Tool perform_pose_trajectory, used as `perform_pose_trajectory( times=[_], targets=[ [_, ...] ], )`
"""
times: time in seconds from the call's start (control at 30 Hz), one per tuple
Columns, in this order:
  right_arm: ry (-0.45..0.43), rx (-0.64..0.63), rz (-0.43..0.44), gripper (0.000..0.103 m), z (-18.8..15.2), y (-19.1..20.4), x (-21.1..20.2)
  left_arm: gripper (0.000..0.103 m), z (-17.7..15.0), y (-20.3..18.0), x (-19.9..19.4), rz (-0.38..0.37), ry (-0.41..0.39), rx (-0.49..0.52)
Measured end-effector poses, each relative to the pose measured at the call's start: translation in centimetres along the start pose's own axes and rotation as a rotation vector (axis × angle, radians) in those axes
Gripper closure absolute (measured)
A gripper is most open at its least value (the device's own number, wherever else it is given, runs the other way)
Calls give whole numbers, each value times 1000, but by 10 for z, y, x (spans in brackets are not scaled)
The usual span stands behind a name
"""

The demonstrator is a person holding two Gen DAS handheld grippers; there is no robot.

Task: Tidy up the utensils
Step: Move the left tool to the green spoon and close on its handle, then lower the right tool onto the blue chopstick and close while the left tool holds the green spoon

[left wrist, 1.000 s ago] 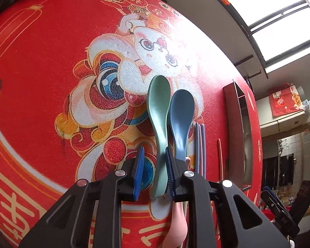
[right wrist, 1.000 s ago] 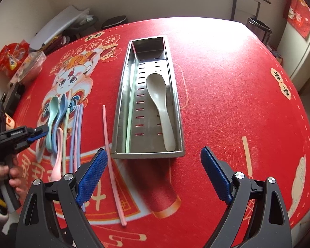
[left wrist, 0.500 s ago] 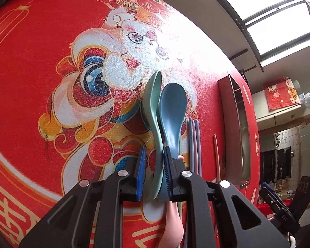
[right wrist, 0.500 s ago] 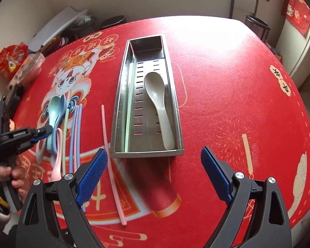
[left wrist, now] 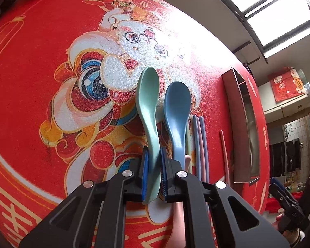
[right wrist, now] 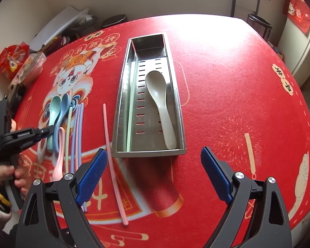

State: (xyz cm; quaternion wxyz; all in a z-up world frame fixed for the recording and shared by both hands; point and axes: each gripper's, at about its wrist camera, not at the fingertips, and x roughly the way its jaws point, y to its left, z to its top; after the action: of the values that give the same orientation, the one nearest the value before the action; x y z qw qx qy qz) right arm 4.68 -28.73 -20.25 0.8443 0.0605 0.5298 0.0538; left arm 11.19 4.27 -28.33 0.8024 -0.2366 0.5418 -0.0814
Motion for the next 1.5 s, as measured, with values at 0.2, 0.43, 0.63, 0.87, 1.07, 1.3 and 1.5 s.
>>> perform_pose_trajectory(
  times=[0.2,0.43,0.63,0.87,1.07,1.3,1.5],
  targets=[
    [0,-37,33,15,3,12,2,97,-6,1,-12,53,-13,43],
    [28,-176,116,53,7,53,11,97,-30,19,-28,123,0,82],
    [102,-331,201,83,8,104,33,97,-49,41,-43,156,-14,44],
    [225,-382,170,92,4,140,82,97,-59,51,-52,168,-33,17],
    [261,-327,163,94,8,140,98,97,-61,50,-53,174,-35,25],
    [256,-324,149,95,7,144,102,96,-63,51,-55,167,-38,22],
    [257,-333,124,96,0,141,98,96,-64,53,-56,162,-41,16]
  ],
)
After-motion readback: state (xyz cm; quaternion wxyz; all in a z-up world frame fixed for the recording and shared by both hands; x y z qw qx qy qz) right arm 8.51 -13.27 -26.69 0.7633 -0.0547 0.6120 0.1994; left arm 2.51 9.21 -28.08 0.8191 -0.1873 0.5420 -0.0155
